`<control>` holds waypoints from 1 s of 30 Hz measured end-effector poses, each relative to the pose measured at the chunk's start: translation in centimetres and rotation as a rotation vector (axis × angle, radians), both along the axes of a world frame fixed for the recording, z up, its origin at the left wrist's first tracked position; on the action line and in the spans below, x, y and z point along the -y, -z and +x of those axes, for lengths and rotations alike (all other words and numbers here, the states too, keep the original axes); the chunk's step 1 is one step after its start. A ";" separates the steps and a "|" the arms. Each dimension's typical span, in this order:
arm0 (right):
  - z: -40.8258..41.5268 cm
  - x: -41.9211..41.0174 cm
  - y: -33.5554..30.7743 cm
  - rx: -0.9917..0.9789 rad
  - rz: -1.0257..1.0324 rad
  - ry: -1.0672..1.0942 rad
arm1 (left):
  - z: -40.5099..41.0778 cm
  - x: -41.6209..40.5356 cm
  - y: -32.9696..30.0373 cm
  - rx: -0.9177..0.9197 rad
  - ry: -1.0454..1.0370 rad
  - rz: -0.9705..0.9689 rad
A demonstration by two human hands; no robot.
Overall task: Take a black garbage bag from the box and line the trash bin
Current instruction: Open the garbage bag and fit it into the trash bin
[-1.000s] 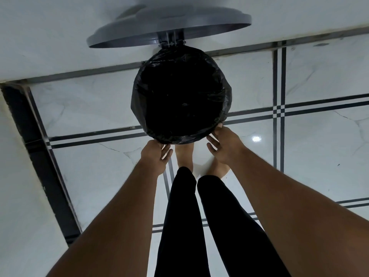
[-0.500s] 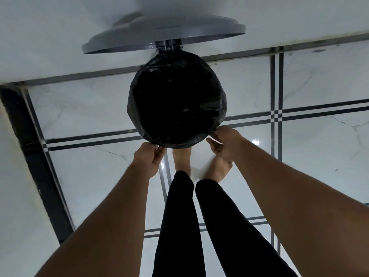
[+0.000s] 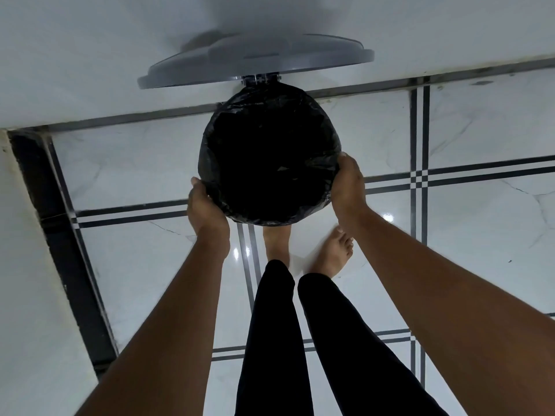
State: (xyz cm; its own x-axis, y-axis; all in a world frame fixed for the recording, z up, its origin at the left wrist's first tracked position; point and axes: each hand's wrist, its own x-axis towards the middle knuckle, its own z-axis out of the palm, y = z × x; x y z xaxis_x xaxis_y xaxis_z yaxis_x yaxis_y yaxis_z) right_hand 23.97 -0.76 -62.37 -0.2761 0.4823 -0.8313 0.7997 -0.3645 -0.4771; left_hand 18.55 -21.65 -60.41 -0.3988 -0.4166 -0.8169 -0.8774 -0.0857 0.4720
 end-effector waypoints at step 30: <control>-4.7 0.2 2.0 0.005 0.297 -0.237 | -2.4 -3.6 4.8 -0.560 1.752 -0.272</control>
